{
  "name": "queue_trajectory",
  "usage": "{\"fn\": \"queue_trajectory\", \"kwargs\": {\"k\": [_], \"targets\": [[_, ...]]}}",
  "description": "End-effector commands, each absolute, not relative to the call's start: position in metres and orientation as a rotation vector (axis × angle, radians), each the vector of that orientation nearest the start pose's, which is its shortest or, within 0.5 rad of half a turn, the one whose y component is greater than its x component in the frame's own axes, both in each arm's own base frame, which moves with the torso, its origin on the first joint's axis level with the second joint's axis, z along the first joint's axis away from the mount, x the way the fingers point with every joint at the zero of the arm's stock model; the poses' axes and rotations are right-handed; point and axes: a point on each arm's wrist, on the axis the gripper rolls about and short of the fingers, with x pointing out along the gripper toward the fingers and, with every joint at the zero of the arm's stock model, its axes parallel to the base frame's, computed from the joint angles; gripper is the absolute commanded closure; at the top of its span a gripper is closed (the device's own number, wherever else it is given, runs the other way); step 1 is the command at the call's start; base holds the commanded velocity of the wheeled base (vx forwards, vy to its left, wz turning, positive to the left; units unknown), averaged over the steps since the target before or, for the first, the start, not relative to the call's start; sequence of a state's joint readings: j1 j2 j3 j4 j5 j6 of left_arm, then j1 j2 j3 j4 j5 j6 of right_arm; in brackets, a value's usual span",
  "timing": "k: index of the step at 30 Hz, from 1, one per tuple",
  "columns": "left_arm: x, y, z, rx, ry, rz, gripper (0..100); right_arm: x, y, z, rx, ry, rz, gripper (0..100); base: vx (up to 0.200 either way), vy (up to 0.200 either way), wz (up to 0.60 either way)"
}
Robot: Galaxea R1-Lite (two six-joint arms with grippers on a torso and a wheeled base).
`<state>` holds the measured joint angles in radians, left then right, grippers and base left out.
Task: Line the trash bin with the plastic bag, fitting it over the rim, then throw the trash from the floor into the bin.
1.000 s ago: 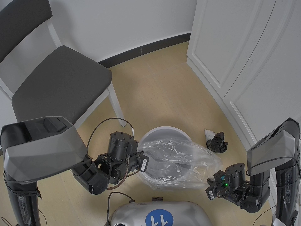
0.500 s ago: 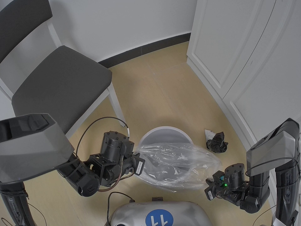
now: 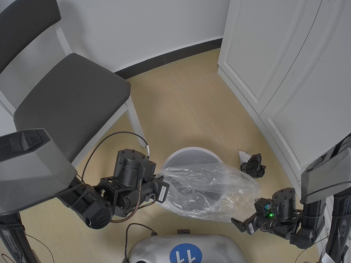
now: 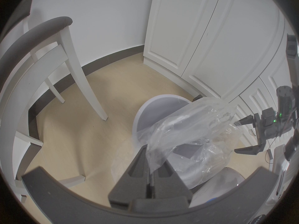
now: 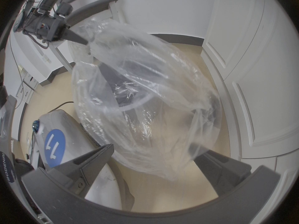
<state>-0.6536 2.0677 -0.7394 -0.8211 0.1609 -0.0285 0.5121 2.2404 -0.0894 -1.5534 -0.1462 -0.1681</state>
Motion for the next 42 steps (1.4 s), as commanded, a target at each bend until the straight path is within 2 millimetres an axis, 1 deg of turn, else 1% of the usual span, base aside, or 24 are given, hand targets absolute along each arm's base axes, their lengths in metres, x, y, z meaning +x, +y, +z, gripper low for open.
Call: {"fn": "queue_trajectory", "kwargs": {"k": [1,4,14,20,21,23,25,26,27,28,30,31,32,33,34,35,36,38,40,42], "targets": [[0.279,-0.209,0.061,0.176,0.479,-0.470,100,0.195,0.105,0.017,-0.345,0.465,0.426,0,0.000,0.000,0.00],[0.280,-0.209,0.061,0.176,0.479,-0.468,100,0.190,0.103,0.027,-0.351,0.430,0.441,0,0.000,0.000,0.00],[0.280,-0.210,0.061,0.176,0.476,-0.470,100,0.188,0.102,0.047,-0.319,0.333,0.446,0,0.000,0.000,0.00],[0.281,-0.210,0.058,0.176,0.482,-0.472,100,0.187,0.104,0.045,-0.324,0.340,0.456,0,0.000,0.000,0.00],[0.282,-0.211,0.054,0.178,0.484,-0.469,100,0.191,0.108,0.039,-0.333,0.357,0.460,0,0.000,0.000,0.00],[0.281,-0.211,0.052,0.181,0.485,-0.467,100,0.192,0.112,0.039,-0.336,0.352,0.472,0,0.000,0.000,0.00],[0.280,-0.211,0.052,0.181,0.485,-0.470,100,0.195,0.126,0.042,-0.335,0.306,0.504,0,0.000,0.000,0.00],[0.280,-0.211,0.052,0.182,0.485,-0.470,0,0.196,0.130,0.043,-0.333,0.293,0.509,0,0.000,0.000,0.00],[0.280,-0.210,0.052,0.181,0.487,-0.469,0,0.202,0.141,0.047,-0.330,0.250,0.514,0,0.000,0.000,0.00],[0.280,-0.210,0.052,0.181,0.487,-0.469,0,0.203,0.143,0.048,-0.330,0.242,0.515,0,0.000,0.000,0.00],[0.280,-0.210,0.055,0.176,0.475,-0.469,0,0.219,0.157,0.048,-0.396,0.175,0.507,0,0.000,0.000,0.00],[0.280,-0.210,0.056,0.175,0.471,-0.471,0,0.225,0.159,0.049,-0.450,0.146,0.494,0,0.000,0.000,0.00],[0.280,-0.210,0.056,0.176,0.469,-0.471,0,0.226,0.160,0.050,-0.461,0.138,0.491,0,0.000,0.000,0.00],[0.278,-0.208,0.055,0.180,0.471,-0.472,0,0.229,0.165,0.055,-0.508,0.095,0.476,0,0.000,0.000,0.00],[0.277,-0.208,0.054,0.181,0.470,-0.474,0,0.230,0.166,0.056,-0.520,0.098,0.476,0,0.000,0.000,0.00],[0.276,-0.207,0.058,0.179,0.455,-0.476,0,0.234,0.173,0.061,-0.545,0.096,0.475,0,0.000,0.000,0.00],[0.276,-0.207,0.058,0.179,0.455,-0.476,0,0.234,0.173,0.062,-0.546,0.098,0.477,0,0.000,0.000,0.00],[0.274,-0.204,0.060,0.201,0.445,-0.482,0,0.244,0.185,0.076,-0.571,0.099,0.490,0,0.000,0.000,0.00],[0.274,-0.203,0.060,0.207,0.443,-0.480,0,0.249,0.190,0.085,-0.601,0.109,0.498,0,0.000,0.000,0.00],[0.274,-0.203,0.060,0.209,0.444,-0.481,0,0.255,0.195,0.095,-0.673,0.138,0.522,0,0.000,0.000,0.00]]}}
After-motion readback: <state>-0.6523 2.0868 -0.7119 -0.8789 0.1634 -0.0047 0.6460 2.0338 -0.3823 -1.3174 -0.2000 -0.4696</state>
